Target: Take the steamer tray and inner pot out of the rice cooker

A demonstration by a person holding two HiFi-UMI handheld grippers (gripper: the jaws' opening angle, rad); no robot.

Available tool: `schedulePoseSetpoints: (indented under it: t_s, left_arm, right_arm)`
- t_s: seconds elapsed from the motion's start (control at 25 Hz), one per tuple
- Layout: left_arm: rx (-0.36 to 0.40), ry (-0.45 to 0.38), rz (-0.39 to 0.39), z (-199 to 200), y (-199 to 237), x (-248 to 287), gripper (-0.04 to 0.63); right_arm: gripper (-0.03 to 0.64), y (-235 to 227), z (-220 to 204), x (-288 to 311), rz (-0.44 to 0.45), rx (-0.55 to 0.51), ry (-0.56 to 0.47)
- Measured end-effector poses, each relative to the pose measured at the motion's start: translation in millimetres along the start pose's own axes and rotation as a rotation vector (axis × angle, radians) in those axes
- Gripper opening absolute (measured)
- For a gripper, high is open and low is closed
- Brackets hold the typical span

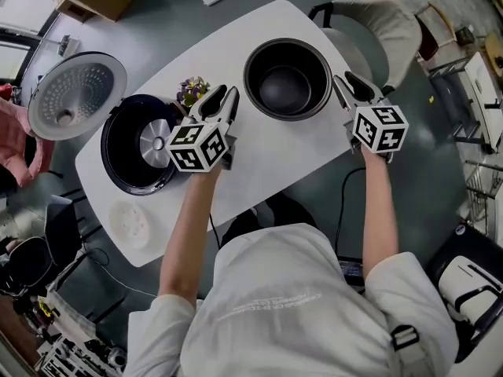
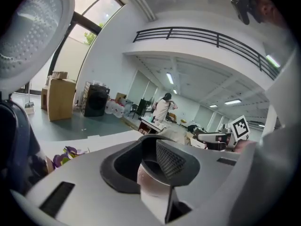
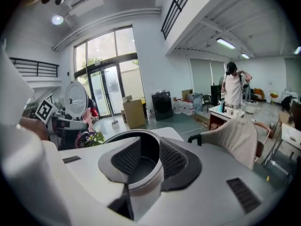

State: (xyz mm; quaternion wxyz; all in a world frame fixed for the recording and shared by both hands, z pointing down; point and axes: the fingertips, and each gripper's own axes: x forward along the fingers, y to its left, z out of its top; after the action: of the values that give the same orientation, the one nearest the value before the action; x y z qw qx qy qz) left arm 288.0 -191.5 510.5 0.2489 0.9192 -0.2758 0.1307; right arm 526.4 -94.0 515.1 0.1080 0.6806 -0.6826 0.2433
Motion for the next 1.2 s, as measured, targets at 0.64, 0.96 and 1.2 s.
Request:
schedulePoseSetpoints:
  t_s: [0.64, 0.96, 1.2]
  left_arm:
    - [0.425, -0.165, 0.181, 81.5, 50.5, -204.9, 0.015]
    - [0.53, -0.244, 0.409, 109.2, 91.0, -316.8, 0.014]
    - [0.573, -0.315, 0.508, 130.9, 98.7, -372.1, 0.014]
  right_arm:
    - [0.029, 248.7, 119.5, 6.1, 0.369, -0.364, -0.259]
    - [0.026, 371.4, 144.4, -8.3, 0.556, -0.437, -0.344]
    - [0.026, 435.0, 149.6, -24.2, 0.643, -0.497, -0.384]
